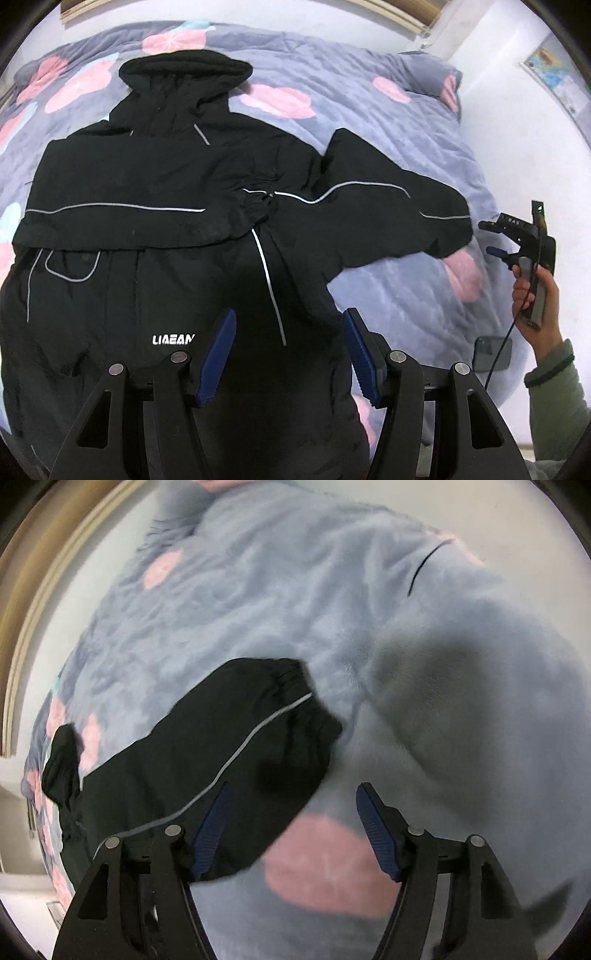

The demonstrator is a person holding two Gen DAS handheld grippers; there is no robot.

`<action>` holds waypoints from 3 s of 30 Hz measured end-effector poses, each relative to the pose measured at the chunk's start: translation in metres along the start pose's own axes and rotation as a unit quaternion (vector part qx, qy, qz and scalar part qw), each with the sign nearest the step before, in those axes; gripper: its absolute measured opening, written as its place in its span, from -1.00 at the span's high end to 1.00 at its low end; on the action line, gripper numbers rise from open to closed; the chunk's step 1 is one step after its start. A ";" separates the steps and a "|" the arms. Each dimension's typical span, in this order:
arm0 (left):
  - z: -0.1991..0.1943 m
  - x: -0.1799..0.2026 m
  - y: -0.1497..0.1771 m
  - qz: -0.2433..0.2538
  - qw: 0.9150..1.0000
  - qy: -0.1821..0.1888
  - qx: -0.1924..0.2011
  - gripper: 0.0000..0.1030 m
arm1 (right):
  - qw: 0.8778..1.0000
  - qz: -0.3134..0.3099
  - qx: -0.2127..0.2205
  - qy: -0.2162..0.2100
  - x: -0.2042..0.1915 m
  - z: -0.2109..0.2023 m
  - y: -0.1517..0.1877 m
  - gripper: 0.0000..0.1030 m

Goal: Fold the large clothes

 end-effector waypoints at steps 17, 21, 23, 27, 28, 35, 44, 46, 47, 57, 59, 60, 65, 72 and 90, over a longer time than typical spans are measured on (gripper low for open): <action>0.091 0.073 -0.075 0.079 0.995 0.004 -0.067 -0.19 | 0.999 -0.023 0.002 -0.023 -0.013 0.038 -0.024 0.18; 0.111 0.098 -0.094 0.108 0.992 0.000 -0.062 -0.19 | 0.997 -0.024 0.063 -0.032 -0.006 -0.027 -0.014 0.54; 0.122 0.106 -0.101 0.111 0.992 0.009 -0.063 -0.19 | 0.995 -0.023 0.099 -0.012 0.006 -0.061 -0.007 0.55; 0.160 0.117 -0.103 0.114 0.988 0.032 -0.102 -0.19 | 0.996 0.006 0.091 -0.024 0.029 -0.070 0.007 0.57; 0.181 0.119 -0.099 0.115 0.984 0.035 -0.130 -0.19 | 0.997 0.003 0.074 0.005 0.033 -0.055 0.011 0.57; 0.225 0.117 -0.085 0.127 0.978 0.002 -0.165 -0.19 | 0.998 0.045 -0.011 0.051 0.060 0.019 0.014 0.57; 0.139 0.080 -0.063 0.126 0.986 0.024 -0.108 -0.19 | 0.998 -0.019 0.057 0.025 -0.007 -0.058 0.027 0.60; 0.112 0.061 -0.056 0.106 0.990 0.034 -0.086 -0.19 | 0.997 -0.037 0.070 0.004 -0.031 -0.076 0.035 0.60; 0.099 0.054 -0.052 0.099 0.992 0.039 -0.071 -0.19 | 0.996 -0.052 0.078 -0.003 -0.046 -0.086 0.041 0.60; -0.017 -0.040 -0.022 0.026 0.998 0.048 0.041 -0.19 | 0.978 -0.177 0.103 -0.044 -0.193 -0.131 0.115 0.61; -0.027 -0.059 -0.017 0.021 0.998 0.044 0.046 -0.19 | 0.973 -0.200 0.107 -0.045 -0.226 -0.133 0.135 0.61; -0.035 -0.075 -0.012 0.017 0.998 0.039 0.048 -0.19 | 0.970 -0.212 0.109 -0.045 -0.242 -0.134 0.145 0.61; -0.059 -0.134 0.003 0.000 0.998 0.032 0.058 -0.19 | 0.959 -0.253 0.109 -0.059 -0.325 -0.125 0.189 0.61; -0.082 -0.213 0.009 -0.016 0.998 0.021 0.062 -0.19 | 0.949 -0.295 0.097 -0.061 -0.433 -0.091 0.251 0.61; -0.079 -0.329 -0.028 -0.037 0.998 0.028 0.050 -0.19 | 0.921 -0.387 -0.013 -0.045 -0.621 0.055 0.351 0.61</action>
Point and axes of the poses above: each gripper's, at about its wrist camera, not at the fingertips, and z roughly the way its jaws point, x to its right, y to its underside, the point moved 4 cm from there along z, roughly the way its jaws point, and after that the axes turned 3 degrees about -x, right-handed, at the moved point
